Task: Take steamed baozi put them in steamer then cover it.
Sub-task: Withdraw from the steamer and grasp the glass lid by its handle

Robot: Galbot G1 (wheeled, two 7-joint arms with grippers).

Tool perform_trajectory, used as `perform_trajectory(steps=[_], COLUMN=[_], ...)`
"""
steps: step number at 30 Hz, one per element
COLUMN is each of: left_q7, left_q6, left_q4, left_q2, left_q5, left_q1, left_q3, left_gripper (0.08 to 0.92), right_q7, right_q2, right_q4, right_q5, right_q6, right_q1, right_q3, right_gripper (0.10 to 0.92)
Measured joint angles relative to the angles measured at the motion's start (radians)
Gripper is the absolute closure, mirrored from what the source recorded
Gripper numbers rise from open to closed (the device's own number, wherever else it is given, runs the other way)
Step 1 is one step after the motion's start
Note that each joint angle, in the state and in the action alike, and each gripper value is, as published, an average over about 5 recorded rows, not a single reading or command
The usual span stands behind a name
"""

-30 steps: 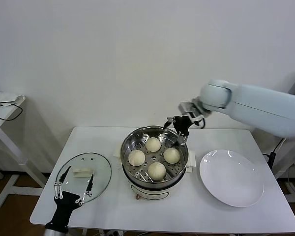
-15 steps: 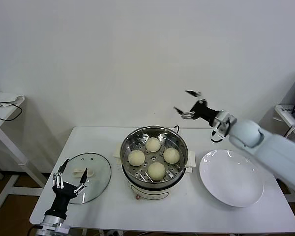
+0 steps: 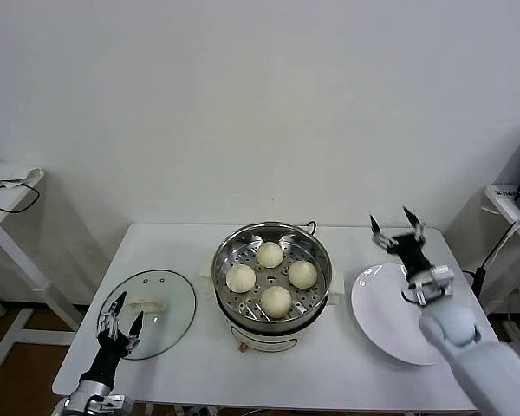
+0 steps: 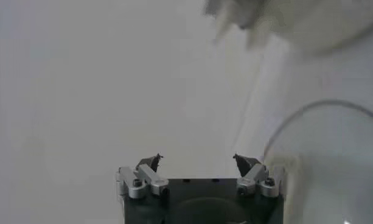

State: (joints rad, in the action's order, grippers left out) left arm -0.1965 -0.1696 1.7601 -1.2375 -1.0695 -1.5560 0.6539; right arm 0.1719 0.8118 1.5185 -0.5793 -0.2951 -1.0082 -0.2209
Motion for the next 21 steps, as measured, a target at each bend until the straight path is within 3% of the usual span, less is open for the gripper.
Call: perform_trajectory(steps=[21], left_q7=[-0.075], left_q6=[0.026], left_q4=[-0.156], left_q2=[-0.03], left_q5=[-0.276], left_q1=[0.103], left_q3=[-0.023], left_gripper=[0.177], right_q7=[0.02], right_q2=[0.157], right_q4=[-0.016], right_q5=[0.058], right_q6=[-0.03], right_q1=[-0.197], right_q3=[-0.158], right_gripper=[0.203])
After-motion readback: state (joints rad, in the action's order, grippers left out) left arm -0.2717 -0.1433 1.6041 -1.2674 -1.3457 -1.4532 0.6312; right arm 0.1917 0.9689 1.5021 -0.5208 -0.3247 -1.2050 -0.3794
